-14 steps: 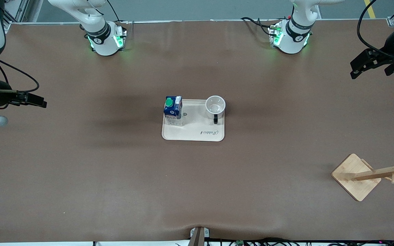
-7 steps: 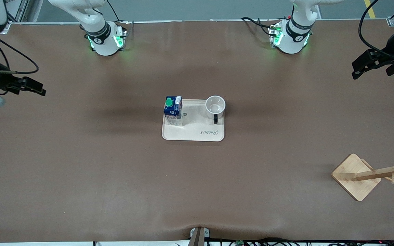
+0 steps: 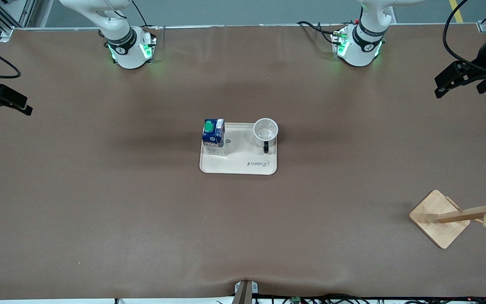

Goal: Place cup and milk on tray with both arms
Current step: 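Release the carton on the tray and raise the right gripper away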

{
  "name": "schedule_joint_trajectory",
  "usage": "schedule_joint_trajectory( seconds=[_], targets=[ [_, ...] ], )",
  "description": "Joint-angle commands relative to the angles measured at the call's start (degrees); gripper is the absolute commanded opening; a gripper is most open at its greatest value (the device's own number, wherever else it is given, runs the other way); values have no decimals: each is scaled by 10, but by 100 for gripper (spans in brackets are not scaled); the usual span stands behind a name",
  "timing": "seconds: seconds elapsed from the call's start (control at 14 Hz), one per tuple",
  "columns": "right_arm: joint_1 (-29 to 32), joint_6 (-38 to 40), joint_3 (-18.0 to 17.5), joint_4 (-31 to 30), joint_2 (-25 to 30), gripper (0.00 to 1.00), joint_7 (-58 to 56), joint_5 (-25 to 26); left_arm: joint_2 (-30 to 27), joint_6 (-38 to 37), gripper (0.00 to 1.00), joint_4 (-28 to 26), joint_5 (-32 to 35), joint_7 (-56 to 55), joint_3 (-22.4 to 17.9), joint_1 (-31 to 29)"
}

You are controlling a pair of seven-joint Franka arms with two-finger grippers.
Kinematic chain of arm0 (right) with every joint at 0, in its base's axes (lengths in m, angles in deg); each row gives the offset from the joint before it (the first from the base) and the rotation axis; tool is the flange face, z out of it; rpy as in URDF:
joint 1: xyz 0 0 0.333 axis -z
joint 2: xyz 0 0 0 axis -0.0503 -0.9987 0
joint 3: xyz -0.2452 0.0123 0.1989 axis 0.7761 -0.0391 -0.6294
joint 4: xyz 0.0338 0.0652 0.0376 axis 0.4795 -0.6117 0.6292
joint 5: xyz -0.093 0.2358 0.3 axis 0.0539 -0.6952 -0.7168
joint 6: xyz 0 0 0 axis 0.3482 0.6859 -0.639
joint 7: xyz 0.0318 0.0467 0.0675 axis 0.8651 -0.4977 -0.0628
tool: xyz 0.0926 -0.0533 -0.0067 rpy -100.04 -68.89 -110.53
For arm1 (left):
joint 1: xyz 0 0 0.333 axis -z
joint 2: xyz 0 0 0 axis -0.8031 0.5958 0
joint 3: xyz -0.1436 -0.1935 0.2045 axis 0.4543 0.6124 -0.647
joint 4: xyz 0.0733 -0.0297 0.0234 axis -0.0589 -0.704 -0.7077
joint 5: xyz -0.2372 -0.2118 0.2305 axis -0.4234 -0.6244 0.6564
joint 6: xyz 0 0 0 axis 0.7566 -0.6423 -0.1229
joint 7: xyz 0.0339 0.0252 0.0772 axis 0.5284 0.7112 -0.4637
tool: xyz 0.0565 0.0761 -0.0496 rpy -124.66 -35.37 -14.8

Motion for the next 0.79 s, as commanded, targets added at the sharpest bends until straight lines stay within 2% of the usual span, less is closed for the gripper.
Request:
schedule_joint_trajectory(
  seconds=[0.0,0.71],
  targets=[
    [8,15,-5,23,-11,100,-3,4,-3,2,100,2,-7,9,1,-2],
    [7,16,-5,40,-12,100,2,11,-1,-3,100,5,-21,11,6,1]
  ],
)
